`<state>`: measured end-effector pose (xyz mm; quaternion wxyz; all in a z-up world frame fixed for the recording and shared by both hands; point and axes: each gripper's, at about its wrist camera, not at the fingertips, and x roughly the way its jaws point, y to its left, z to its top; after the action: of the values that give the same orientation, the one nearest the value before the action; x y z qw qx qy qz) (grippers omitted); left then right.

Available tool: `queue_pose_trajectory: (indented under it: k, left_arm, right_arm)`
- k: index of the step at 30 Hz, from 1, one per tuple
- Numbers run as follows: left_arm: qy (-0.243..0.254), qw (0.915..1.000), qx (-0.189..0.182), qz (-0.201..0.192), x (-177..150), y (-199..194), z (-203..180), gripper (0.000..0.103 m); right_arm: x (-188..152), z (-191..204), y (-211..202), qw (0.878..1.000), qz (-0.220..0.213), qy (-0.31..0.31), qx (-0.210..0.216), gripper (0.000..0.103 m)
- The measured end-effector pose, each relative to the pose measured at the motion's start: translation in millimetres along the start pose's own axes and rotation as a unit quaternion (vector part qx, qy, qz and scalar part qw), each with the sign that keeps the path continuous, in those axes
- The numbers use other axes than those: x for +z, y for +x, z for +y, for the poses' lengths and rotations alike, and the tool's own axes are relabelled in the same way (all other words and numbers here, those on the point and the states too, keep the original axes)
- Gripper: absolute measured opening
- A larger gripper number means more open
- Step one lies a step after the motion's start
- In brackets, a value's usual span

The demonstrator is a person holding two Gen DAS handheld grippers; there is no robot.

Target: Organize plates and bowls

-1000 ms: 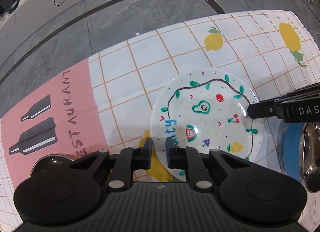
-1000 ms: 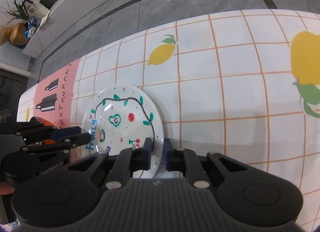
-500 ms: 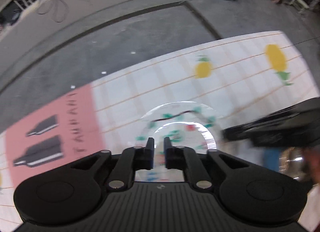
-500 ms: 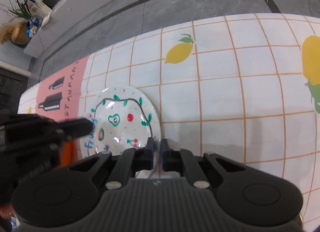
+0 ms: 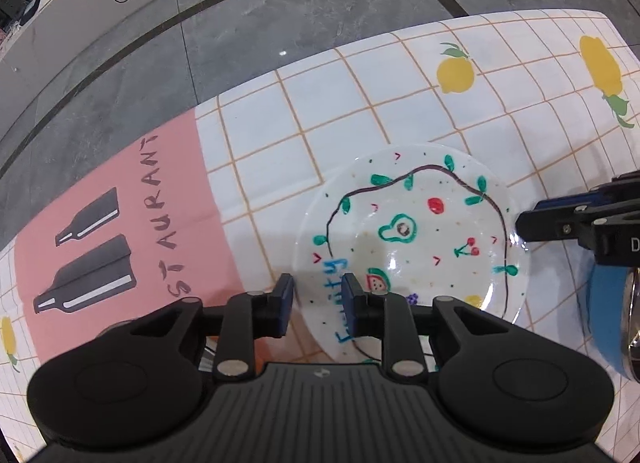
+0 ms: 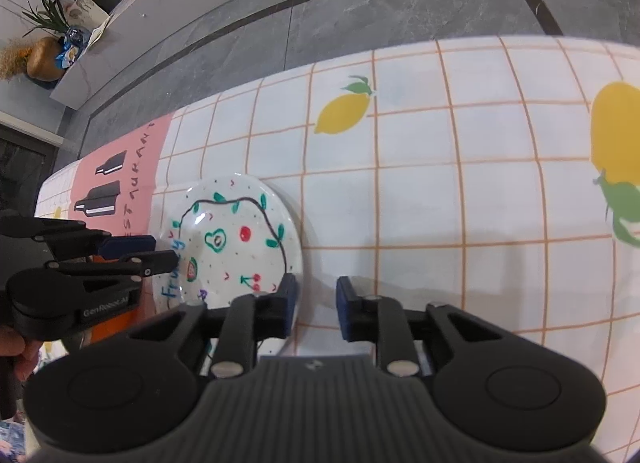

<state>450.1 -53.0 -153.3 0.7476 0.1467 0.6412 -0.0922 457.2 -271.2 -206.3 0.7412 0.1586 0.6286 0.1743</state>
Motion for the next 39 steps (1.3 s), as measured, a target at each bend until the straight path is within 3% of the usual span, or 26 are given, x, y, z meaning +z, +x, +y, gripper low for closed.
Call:
queue_pose_trajectory:
  k: [3,8,13,18,21,24,33,39]
  left_arm:
    - [-0.017,0.9997,-0.012,-0.008,-0.8,-1.8,0.4,0.028]
    - [-0.039,0.9961,-0.076,-0.021,-0.6,-4.1,-4.8,0.030]
    - [-0.037,0.9971,-0.067,0.006,-5.2,-0.9,-4.8,0.040]
    - [-0.052,0.9930,-0.106,0.002,-11.9,1.1,-1.8,0.036]
    - [-0.053,0.9931,-0.105,-0.006,-14.5,-0.5,-1.8,0.036]
    - [-0.059,0.9927,-0.104,-0.013,-16.3,-2.1,-0.6,0.034]
    - [-0.073,0.9919,-0.097,-0.035,-21.7,-10.0,3.7,0.022]
    - [-0.080,0.9914,-0.092,-0.049,-22.4,-20.6,8.8,0.021]
  right_arm:
    - [-0.5,-5.0,0.3,1.000,0.003,0.010,0.010,0.021]
    - [2.4,-10.8,-1.7,1.000,0.005,0.019,0.005,0.020]
    - [4.2,-19.2,-6.5,0.999,0.013,0.029,-0.007,0.020]
    - [5.3,-21.5,-7.2,0.999,0.027,0.019,-0.006,0.020]
    - [4.6,-22.3,-7.2,0.999,0.027,0.021,-0.003,0.020]
    - [1.6,-24.7,-4.0,0.999,0.034,0.035,0.009,0.010]
    - [-4.0,-21.1,-6.7,0.999,0.008,0.041,0.002,0.009]
    - [-2.3,-16.0,-12.7,0.999,-0.003,0.040,0.004,0.009]
